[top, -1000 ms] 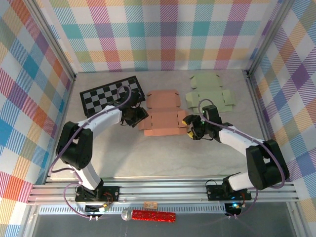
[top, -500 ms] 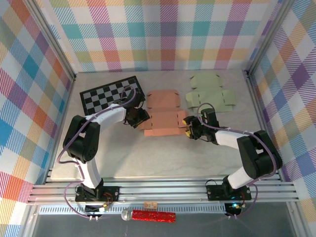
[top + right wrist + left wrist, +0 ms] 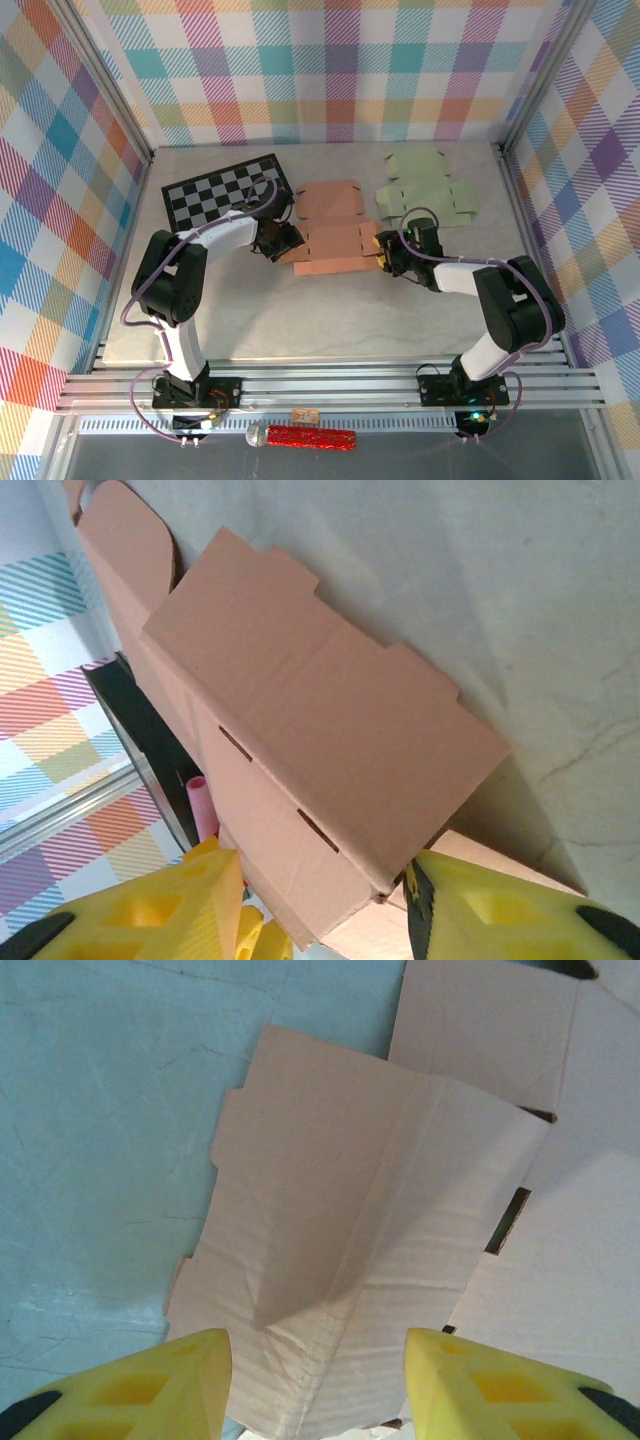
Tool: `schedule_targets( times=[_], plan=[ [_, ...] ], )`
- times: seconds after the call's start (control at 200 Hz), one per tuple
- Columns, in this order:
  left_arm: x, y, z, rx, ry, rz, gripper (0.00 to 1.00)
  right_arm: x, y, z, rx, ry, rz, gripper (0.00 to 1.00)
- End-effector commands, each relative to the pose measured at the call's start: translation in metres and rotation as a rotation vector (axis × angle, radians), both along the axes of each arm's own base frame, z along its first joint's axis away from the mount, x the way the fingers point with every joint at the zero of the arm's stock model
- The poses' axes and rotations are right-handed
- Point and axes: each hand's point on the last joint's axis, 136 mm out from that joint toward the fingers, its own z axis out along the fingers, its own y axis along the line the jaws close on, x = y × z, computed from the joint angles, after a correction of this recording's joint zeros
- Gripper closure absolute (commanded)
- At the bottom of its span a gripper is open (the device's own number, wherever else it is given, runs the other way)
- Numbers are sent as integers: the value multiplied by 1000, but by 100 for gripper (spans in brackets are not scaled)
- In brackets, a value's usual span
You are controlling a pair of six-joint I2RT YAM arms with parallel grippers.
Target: Fold the paper box
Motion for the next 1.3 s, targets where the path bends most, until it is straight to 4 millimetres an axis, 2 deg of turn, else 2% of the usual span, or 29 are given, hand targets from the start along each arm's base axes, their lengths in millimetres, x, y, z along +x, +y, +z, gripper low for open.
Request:
schedule_targets(
  times=[0.0,0.245,0.565,0.79,0.895,1.07,1.295],
  plan=[
    [-1,0,-6,-9,15,-12,52,4,-5,-8,0,0,-34,56],
    [-4,-2,-8,-6,18,-22,52,8,-9,-13,-26,3,-52,60],
    [-6,-4,-7,-3,21,-36,53,21,-12,-17,-18,-37,-99,60],
    [-7,-4,-7,0,20,-43,54,26,-12,-17,-6,-54,-117,73],
    [-7,-4,-5,2,16,-45,54,26,-12,-18,-9,-54,-116,84],
    [-9,-8,6,10,-9,-70,53,24,-14,-10,-24,-59,-115,100],
    [-28,-7,41,53,-69,-84,41,16,-16,9,-32,-34,-123,100]
  ],
)
